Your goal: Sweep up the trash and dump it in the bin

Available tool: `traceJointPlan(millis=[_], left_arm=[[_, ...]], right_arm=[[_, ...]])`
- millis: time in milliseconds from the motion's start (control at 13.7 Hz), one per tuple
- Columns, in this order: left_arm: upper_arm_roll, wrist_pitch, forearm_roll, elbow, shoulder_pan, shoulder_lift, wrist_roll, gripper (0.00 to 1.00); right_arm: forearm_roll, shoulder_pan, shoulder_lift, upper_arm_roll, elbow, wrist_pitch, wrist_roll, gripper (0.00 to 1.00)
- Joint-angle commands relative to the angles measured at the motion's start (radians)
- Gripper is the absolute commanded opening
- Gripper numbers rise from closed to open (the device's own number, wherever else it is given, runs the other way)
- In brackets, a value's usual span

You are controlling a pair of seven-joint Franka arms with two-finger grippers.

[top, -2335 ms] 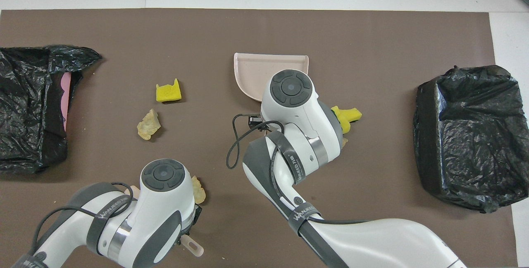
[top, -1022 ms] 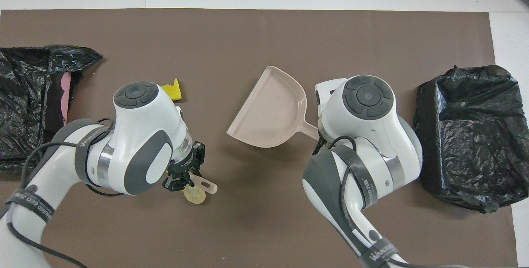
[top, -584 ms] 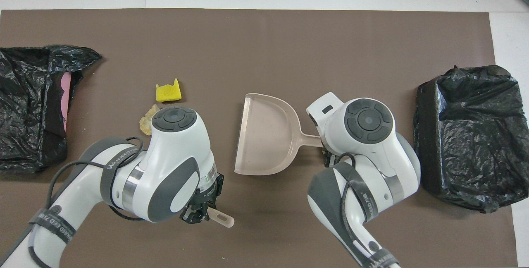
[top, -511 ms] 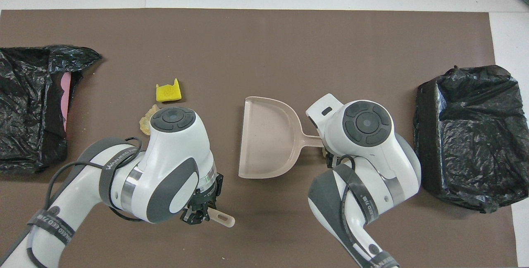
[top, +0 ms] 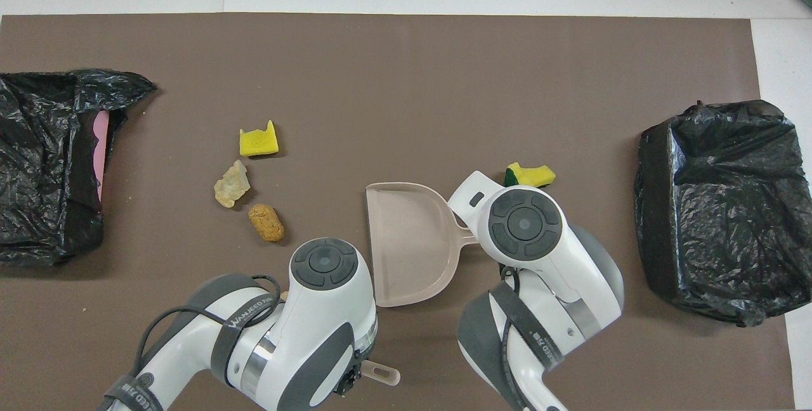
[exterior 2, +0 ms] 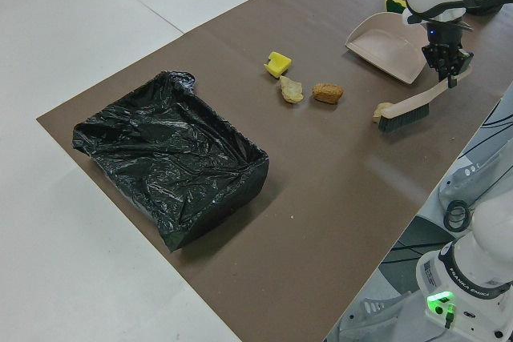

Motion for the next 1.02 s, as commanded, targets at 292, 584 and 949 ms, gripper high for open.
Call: traceJointPlan(millis=[292,584,949], left_arm=[[0.023,0.211,-0.013,-0.04,0.084,0.013,0.019,0.0],[0.026,0.226,-0.001,0.062,0.182,0.091,0.102,0.0],[0.023,0.119,0.095,0.199,0.216,0.157,0.231,0.0]], right_arm=[[-0.021,0.0,-0.008,0.002,-0.02,0.004,0.095,0.0],[-0.015,0.003,-0.008,0.003,-0.018,0.003,0.112,0.0],[-0.007,0.055,0.012,0.002,-0.02,0.004,0.26,0.0]])
